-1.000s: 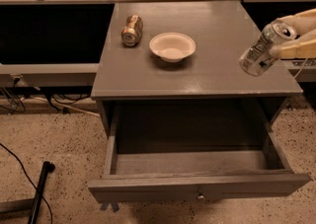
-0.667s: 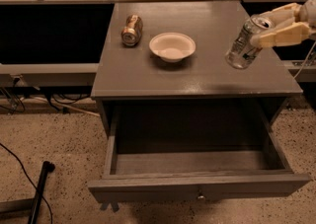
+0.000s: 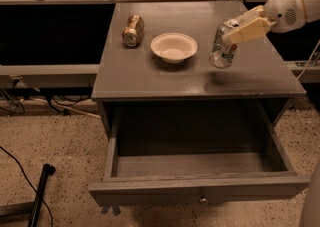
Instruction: Pick 7up can from top drawer and place on counter
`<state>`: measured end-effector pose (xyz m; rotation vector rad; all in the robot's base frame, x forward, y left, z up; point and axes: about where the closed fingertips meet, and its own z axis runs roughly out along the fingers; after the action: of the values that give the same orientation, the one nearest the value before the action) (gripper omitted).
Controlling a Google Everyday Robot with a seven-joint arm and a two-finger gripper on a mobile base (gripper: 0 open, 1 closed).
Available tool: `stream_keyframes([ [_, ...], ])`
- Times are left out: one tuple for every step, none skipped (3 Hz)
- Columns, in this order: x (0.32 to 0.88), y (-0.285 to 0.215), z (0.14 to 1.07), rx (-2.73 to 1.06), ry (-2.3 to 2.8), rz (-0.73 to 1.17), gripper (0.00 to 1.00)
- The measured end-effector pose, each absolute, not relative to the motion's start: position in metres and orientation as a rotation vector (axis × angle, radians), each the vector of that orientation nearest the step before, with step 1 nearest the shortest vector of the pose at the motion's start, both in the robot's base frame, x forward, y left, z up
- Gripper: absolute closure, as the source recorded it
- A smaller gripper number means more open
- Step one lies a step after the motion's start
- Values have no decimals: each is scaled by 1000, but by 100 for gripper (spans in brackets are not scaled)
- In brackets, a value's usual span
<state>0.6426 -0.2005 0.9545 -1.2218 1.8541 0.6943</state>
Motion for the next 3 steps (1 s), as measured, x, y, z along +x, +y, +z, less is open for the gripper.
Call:
stream_keyframes([
  [657,-194,939,-1188,1912,622,82],
  [652,-189,927,-1117,1878,595,58],
  [653,-183,906,-1095,1898,610,35],
])
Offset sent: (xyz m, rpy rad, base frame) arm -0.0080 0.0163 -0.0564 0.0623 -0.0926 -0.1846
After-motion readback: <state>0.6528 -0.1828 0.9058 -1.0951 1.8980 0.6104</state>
